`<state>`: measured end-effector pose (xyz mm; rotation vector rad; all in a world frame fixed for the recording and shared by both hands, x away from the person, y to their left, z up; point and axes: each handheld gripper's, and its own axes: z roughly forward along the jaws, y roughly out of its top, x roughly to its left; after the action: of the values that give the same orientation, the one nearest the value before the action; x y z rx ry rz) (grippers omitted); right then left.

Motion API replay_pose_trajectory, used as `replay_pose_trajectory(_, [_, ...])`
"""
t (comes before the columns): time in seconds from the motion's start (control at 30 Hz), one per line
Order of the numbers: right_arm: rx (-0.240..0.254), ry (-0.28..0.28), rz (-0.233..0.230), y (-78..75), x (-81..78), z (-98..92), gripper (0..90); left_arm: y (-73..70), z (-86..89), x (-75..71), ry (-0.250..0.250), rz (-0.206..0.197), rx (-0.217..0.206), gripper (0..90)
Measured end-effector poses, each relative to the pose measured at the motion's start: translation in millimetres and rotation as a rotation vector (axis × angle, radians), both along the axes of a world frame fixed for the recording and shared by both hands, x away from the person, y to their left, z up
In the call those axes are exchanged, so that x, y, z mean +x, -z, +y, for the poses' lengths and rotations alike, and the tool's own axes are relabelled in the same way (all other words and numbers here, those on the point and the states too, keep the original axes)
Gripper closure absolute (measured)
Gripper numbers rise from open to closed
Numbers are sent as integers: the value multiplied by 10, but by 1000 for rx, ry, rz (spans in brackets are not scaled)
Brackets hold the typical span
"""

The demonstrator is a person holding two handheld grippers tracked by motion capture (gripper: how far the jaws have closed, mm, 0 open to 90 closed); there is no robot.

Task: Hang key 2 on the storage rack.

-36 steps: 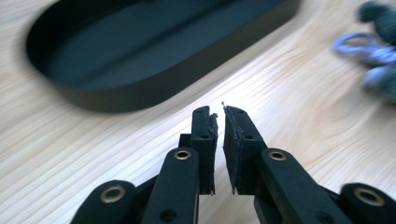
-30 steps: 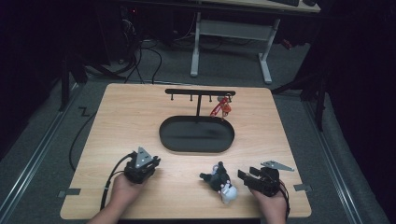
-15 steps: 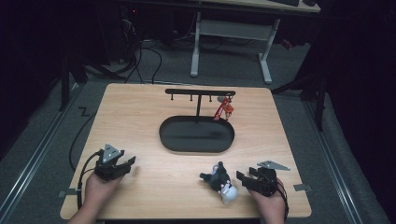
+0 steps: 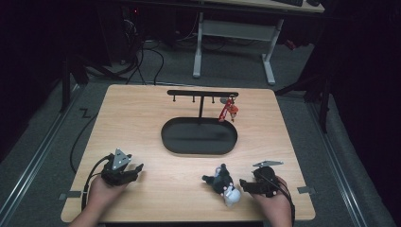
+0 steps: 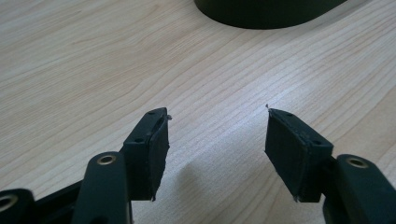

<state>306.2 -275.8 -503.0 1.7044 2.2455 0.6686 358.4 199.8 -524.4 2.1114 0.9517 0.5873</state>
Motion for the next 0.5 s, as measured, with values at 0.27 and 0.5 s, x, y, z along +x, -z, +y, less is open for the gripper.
replay_pose_trajectory(0.27, [-46, -66, 185, -191, 120, 127, 315, -12, -24, -8, 19, -5, 0, 397])
replay_pose_trajectory(0.5, [-48, -87, 251, -366, 147, 226, 315, -23, 22, 1, 13, 4, -17, 396])
